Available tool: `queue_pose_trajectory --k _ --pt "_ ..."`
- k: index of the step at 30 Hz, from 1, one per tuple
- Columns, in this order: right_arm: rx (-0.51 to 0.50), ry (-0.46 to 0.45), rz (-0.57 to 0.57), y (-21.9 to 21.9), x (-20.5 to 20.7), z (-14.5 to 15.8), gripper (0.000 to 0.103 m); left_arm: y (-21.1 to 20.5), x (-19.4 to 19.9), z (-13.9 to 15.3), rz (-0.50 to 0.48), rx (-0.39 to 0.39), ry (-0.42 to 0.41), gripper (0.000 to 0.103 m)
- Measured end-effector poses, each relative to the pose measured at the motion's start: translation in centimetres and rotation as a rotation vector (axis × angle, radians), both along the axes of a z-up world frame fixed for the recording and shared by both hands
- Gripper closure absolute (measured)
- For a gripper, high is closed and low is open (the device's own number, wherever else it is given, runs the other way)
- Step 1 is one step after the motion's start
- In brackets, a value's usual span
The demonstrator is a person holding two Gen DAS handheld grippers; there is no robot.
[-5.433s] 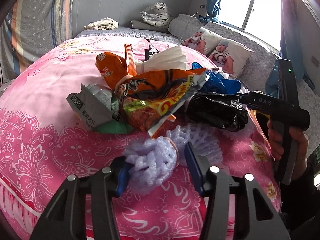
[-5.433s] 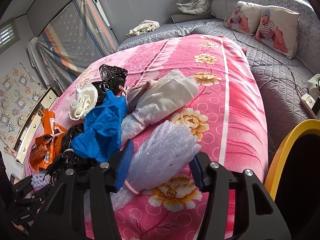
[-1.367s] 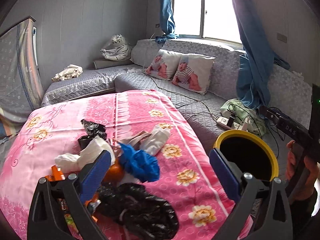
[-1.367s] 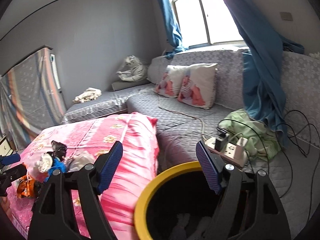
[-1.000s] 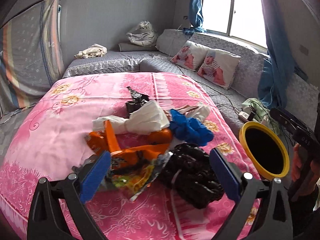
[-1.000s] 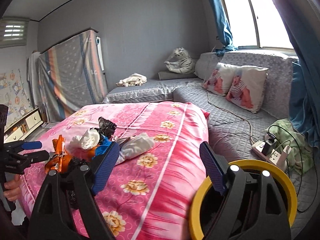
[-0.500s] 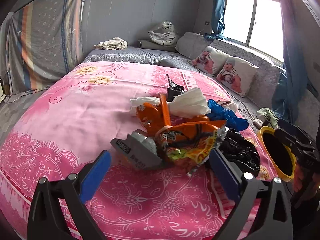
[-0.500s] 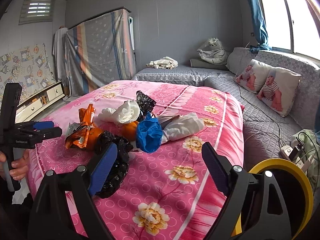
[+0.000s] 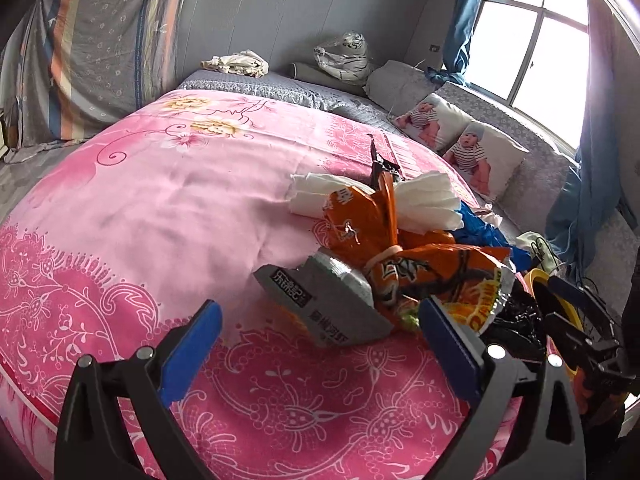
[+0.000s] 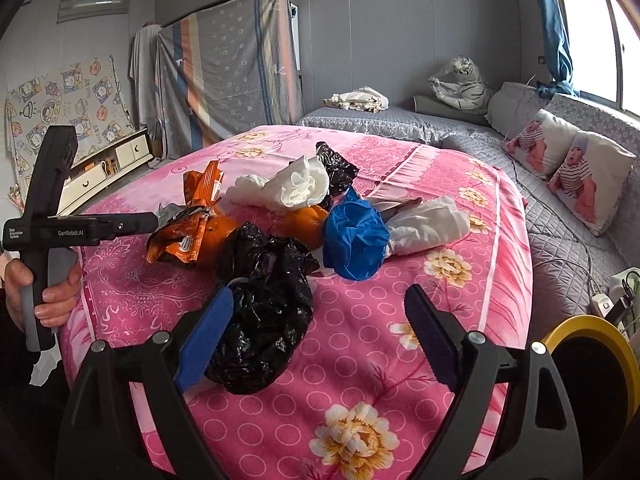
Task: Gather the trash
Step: 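Close the left tool on the grey packet while the right tool grasps the black bag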
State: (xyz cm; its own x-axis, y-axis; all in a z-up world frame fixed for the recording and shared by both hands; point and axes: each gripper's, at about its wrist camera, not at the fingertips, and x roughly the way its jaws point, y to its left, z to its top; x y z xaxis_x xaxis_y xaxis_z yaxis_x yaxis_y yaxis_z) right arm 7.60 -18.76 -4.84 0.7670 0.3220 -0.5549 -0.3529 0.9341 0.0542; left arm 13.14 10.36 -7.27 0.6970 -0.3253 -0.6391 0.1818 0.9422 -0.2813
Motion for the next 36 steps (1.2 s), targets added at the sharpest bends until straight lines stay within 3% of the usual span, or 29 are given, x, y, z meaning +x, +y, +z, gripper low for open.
queue_pose_trajectory --k 11,20,27,30,33,36 --pt "0.012 0.050 0.014 0.5 1.0 -0.9 0.020 1.5 2.6 -0.6 0.048 -0.046 0.051 0.008" --pt "0.019 0.104 0.006 1.0 2.0 -1.6 0.020 0.9 3.9 -1.5 0.021 -0.055 0.097 0.011" --pt "0.000 0.125 -0.039 1.0 2.4 -2.0 0.021 0.3 5.0 -2.6 0.027 -0.053 0.136 0.020" --pt "-0.006 0.134 -0.050 1.1 2.7 -2.1 0.023 0.3 5.1 -2.7 0.028 -0.058 0.136 0.029" --pt "-0.020 0.147 -0.055 1.3 2.9 -2.4 0.028 0.5 5.1 -2.9 0.032 -0.059 0.135 0.033" --pt "-0.029 0.156 -0.052 1.6 3.0 -2.6 0.040 0.4 5.0 -2.9 0.032 -0.065 0.131 0.042"
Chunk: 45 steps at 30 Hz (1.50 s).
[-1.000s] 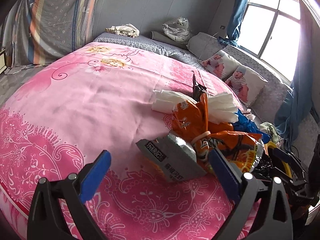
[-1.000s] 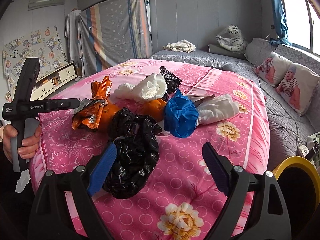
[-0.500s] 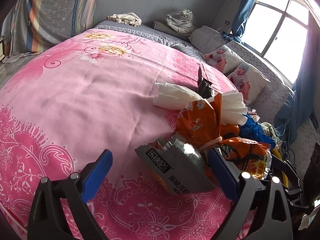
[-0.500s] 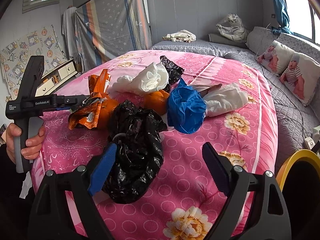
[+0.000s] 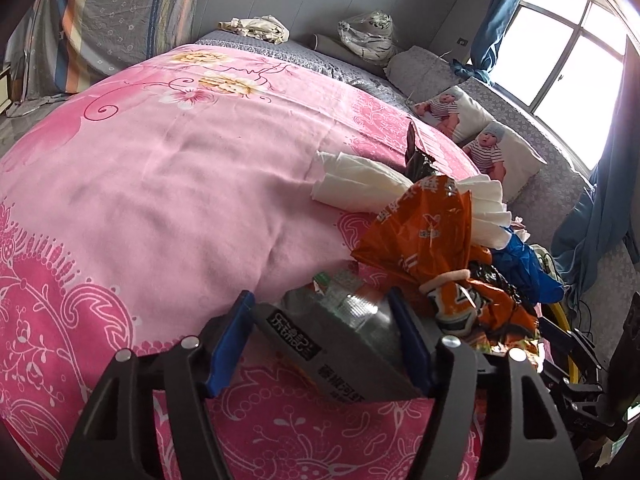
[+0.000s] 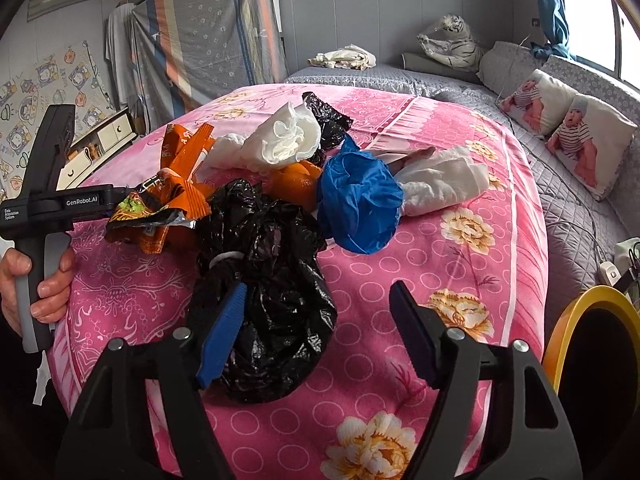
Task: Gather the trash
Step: 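Close the left tool on the grey packet while the right tool grasps the black bag, then carry the grey packet and black bag with both tools over the bin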
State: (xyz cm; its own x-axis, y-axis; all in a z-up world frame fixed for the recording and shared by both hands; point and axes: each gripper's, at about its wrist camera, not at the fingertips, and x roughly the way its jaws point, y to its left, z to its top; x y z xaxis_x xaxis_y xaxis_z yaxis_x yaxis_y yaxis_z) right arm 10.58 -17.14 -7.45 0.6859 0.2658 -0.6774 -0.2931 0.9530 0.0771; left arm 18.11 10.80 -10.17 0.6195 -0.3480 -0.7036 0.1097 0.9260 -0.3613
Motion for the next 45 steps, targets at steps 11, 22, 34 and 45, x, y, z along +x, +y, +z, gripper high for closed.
queue_pose_trajectory --k 11,22,34,45 --pt "-0.012 -0.010 0.067 1.1 -0.6 -0.1 0.081 0.0 -0.8 0.3 0.000 -0.008 -0.030 0.064" --pt "0.135 0.009 0.084 -1.1 -1.2 1.3 0.093 0.2 -1.4 1.0 0.014 -0.011 -0.053 0.066" --pt "0.204 -0.055 0.070 -3.1 -2.9 3.9 0.095 2.2 -3.0 2.6 0.067 -0.009 -0.096 0.066" --pt "0.226 -0.108 0.028 -4.2 -4.1 5.8 0.095 4.1 -5.4 5.6 0.123 0.013 -0.173 0.066"
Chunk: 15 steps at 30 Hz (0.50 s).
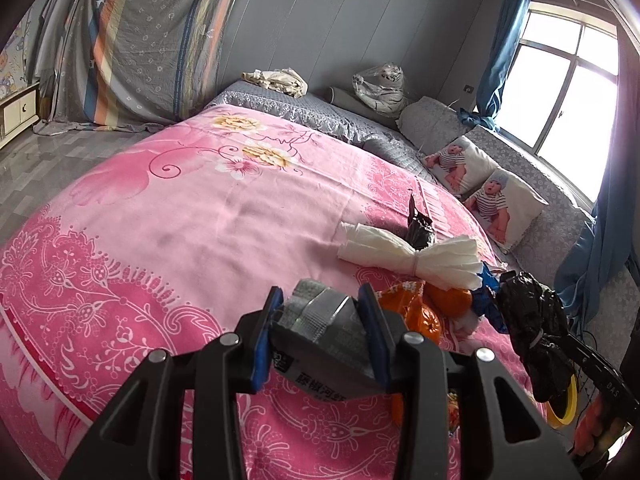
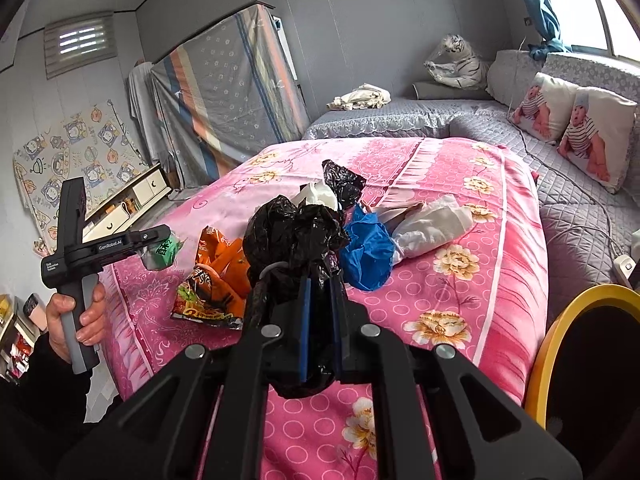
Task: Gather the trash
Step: 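Carry the grey packet and black bag with both tools over the bin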
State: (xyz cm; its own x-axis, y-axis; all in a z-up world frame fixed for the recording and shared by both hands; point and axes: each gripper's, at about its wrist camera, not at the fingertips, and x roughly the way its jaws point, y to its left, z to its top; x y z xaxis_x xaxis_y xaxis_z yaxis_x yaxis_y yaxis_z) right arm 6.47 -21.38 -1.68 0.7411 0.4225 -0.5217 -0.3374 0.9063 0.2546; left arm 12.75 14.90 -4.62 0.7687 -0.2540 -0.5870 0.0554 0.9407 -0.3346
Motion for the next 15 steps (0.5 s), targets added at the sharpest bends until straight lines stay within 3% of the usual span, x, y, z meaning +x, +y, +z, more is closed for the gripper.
queue_pose_trajectory --k 15 --pt "0.022 -0.016 -0.053 -1.8 -0.5 1.0 0.095 -1.8 -1.9 2.9 -0.027 0.037 -0.063 0.066"
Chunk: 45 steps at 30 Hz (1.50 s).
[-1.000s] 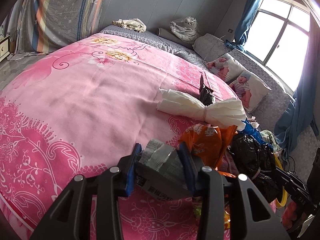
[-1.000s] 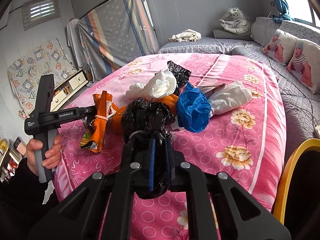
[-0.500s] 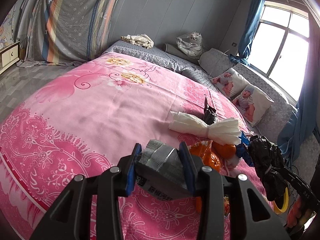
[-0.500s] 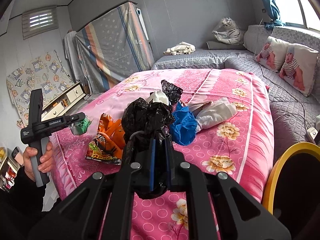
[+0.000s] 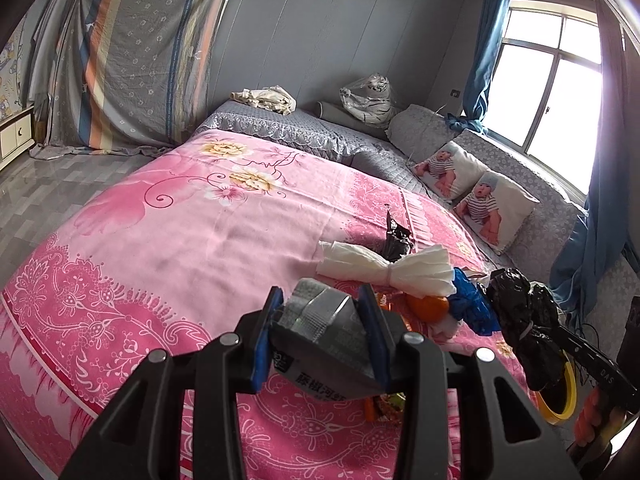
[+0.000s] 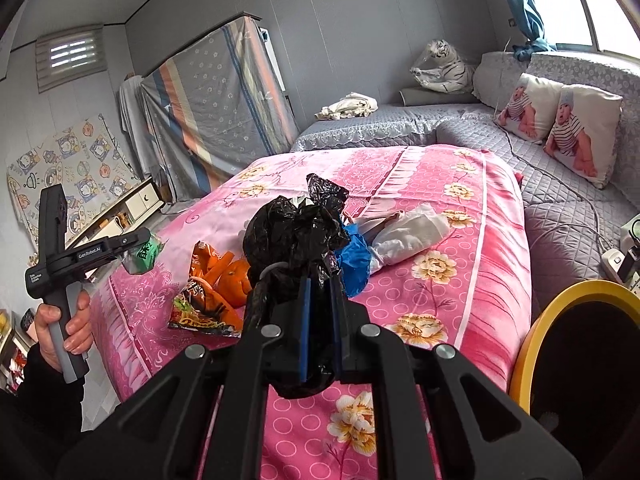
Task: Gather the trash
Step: 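Carry the grey packet and black bag with both tools over the bin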
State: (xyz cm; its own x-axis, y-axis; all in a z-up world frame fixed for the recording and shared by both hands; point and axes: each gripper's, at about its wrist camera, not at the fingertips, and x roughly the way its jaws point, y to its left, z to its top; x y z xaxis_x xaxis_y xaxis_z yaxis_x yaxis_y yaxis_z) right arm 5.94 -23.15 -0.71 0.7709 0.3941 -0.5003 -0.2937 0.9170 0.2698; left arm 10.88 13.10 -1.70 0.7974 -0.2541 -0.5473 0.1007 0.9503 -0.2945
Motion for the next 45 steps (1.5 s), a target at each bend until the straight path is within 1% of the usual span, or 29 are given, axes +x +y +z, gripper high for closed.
queue_pose_trajectory --k 11,21,27,32,37,45 --pt "0.023 -0.001 -0.044 -1.5 -0.3 0.0 0.095 -2.2 -0.5 1.1 -0.048 0.022 -0.019 0.066" --pt "0.039 0.010 -0.090 -3.1 -0.3 -0.2 0.095 -5.6 0.5 1.2 -0.128 0.018 -0.017 0.066" --pt "0.047 0.010 -0.138 -4.7 -0.3 -0.2 0.095 -9.1 1.2 1.8 -0.208 0.028 -0.021 0.066" --pt "0.057 0.010 -0.203 -6.6 -0.4 -0.1 0.095 -12.6 2.0 2.2 -0.290 0.041 -0.022 0.066" --pt "0.067 -0.003 -0.282 -9.2 -1.1 0.2 0.095 -16.7 2.6 2.3 -0.372 0.043 -0.013 0.066" --pt "0.082 -0.019 -0.395 -13.5 -2.3 0.5 0.095 -23.7 2.8 2.2 -0.516 0.069 -0.010 0.066"
